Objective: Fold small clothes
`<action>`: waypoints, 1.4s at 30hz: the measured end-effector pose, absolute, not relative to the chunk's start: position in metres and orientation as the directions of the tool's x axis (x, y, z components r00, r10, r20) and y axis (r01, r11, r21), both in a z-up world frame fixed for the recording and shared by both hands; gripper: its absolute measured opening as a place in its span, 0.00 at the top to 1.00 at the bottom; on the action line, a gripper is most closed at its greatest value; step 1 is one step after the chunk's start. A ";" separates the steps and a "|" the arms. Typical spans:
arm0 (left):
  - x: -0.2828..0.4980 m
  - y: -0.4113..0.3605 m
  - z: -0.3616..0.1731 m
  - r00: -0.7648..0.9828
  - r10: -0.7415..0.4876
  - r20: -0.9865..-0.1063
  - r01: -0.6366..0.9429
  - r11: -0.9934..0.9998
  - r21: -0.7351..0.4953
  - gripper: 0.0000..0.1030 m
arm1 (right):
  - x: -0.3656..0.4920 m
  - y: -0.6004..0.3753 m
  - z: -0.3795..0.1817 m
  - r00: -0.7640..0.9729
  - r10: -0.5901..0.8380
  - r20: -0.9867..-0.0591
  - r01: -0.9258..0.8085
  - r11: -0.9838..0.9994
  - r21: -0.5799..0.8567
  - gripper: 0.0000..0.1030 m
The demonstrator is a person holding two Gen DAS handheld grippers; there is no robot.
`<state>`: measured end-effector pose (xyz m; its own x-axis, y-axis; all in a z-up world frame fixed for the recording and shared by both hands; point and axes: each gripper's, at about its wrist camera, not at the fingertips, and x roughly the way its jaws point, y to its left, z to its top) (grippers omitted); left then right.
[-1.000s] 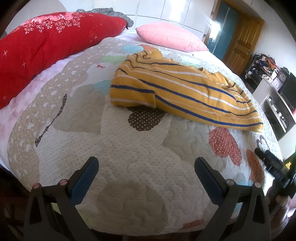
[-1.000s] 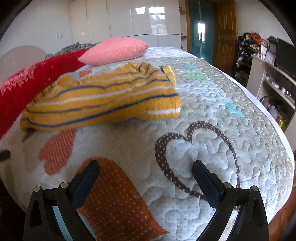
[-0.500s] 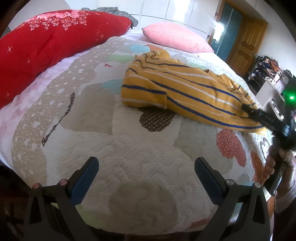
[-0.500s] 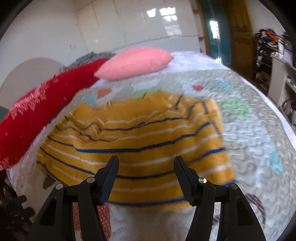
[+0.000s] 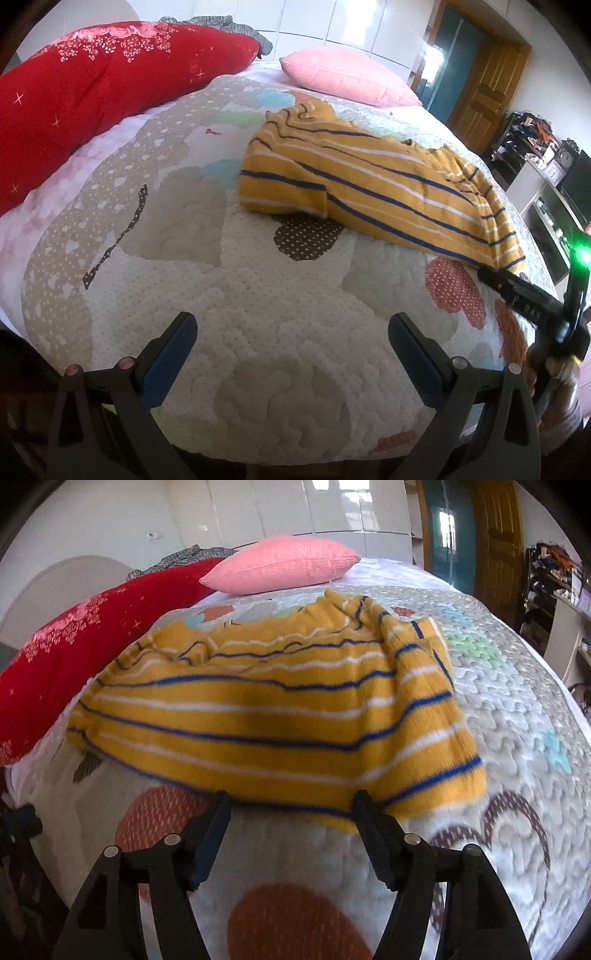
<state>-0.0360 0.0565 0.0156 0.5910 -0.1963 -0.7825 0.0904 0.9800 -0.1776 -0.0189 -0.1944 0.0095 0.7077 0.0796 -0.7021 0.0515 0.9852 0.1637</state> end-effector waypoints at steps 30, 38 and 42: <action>0.121 0.081 -0.008 0.523 -0.543 -0.657 0.065 0.794 -0.604 0.26 | -0.052 -0.214 0.034 0.734 0.126 -0.668 0.063 0.966 0.252 0.21; 0.119 0.112 -0.029 0.526 -0.618 -0.585 -0.009 0.684 -0.730 0.77 | 0.041 -0.132 0.119 0.734 0.257 -0.629 -0.188 0.966 0.175 0.21; 0.116 0.115 -0.033 0.522 -0.641 -0.563 0.010 0.664 -0.747 0.65 | 0.125 -0.059 0.129 0.621 0.359 -0.697 -0.315 0.928 0.197 0.20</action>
